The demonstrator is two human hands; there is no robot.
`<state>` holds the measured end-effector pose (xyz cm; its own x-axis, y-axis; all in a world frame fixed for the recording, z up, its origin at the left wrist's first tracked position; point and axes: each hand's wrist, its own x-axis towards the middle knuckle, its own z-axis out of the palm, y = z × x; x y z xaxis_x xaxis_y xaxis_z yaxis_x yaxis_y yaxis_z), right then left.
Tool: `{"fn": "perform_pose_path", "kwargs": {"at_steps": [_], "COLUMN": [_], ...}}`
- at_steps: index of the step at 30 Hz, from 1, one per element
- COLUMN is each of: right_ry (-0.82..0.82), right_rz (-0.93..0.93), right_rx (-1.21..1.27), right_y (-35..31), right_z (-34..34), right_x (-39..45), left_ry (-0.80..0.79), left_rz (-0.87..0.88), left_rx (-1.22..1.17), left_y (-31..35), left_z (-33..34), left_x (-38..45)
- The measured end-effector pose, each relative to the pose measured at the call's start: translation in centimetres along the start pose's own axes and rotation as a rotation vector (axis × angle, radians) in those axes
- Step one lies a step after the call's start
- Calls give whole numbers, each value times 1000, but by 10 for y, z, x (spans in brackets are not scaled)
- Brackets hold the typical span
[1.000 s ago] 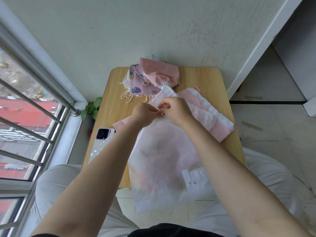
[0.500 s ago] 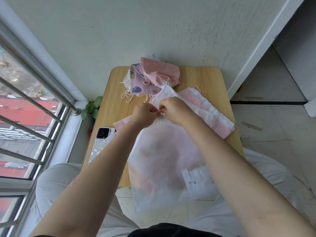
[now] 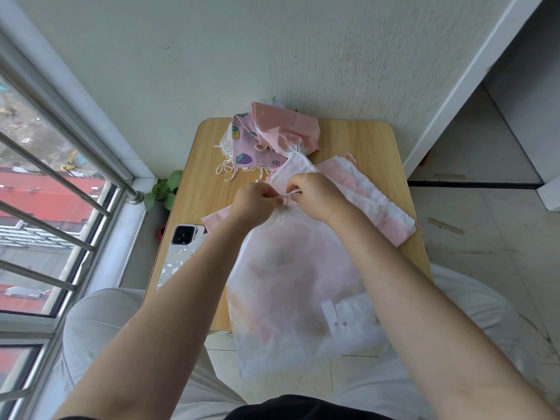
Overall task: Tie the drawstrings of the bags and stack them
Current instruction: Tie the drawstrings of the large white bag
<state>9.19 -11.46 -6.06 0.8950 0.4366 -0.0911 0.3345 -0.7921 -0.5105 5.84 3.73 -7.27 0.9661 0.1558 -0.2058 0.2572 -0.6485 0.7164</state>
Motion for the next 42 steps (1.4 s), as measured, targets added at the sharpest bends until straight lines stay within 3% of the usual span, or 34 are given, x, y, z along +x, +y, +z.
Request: {"fn": "perform_pose_path", "kwargs": {"at_steps": [5,13,28,35,42], "right_ry": [-66,-153,66,175,168], "right_rz": [33,78,28,-55,-8], "right_rx": [14,407,323,90,21], "right_y": [6,4,2,-3,-5], "right_z": [-9,-2,7,11,15], "right_x": [2,3,2,-1,1], "left_ry": [-2,-4,-4,-3,27], "left_rz": [14,54,-15,-25,-1], "left_rx": [-21,-13,-3,5,1], "left_y": [-1,-2,2,5,5], "left_z": [2,2,2,1,2], "left_x": [-1,3,3,4,3]}}
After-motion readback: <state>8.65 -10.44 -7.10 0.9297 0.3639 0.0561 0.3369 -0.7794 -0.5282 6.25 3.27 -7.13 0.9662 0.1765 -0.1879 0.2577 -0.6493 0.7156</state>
